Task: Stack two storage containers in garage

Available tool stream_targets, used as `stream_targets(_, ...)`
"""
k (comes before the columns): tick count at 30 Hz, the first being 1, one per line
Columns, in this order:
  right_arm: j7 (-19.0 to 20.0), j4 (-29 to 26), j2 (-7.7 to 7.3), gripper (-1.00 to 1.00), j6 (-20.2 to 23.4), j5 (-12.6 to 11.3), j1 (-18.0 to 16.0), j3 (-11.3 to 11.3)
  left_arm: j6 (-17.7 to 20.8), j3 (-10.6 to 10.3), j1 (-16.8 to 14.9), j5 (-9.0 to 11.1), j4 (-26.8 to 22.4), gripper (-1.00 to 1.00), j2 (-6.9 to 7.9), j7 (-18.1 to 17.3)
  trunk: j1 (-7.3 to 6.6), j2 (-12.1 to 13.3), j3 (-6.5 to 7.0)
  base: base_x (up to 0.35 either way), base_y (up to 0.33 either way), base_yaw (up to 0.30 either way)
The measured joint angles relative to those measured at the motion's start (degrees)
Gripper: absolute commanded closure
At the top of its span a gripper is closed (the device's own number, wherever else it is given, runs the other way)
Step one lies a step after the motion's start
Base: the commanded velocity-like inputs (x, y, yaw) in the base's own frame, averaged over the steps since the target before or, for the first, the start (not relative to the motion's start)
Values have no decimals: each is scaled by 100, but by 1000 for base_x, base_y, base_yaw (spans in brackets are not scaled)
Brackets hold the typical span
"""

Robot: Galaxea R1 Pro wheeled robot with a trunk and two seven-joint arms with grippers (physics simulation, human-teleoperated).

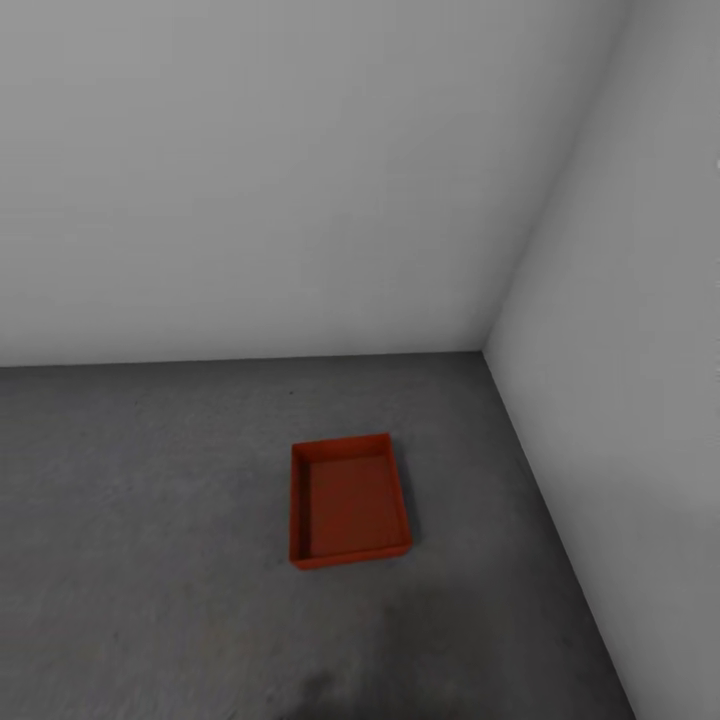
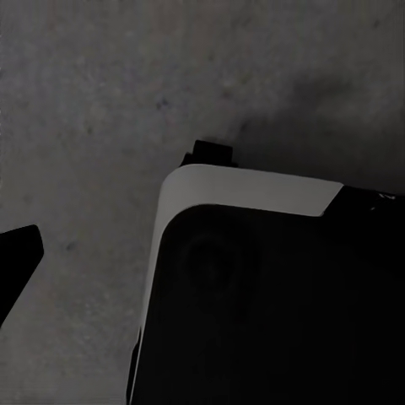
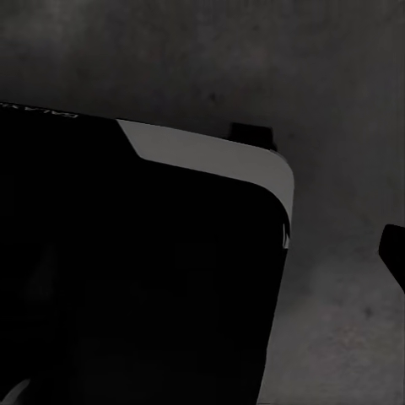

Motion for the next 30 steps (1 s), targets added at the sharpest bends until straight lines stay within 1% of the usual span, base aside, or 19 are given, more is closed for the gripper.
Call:
stream_targets(6,0,0,0,-100,-1,1,0,0,-1,-7,-3,0,2,-100,-6,1,-129,241,134,-296,0,0)
stream_targets(30,0,0,0,-100,-18,10,0,9,-3,-7,0,0,3,-100,-7,1,-657,1205,567,-334,0,0)
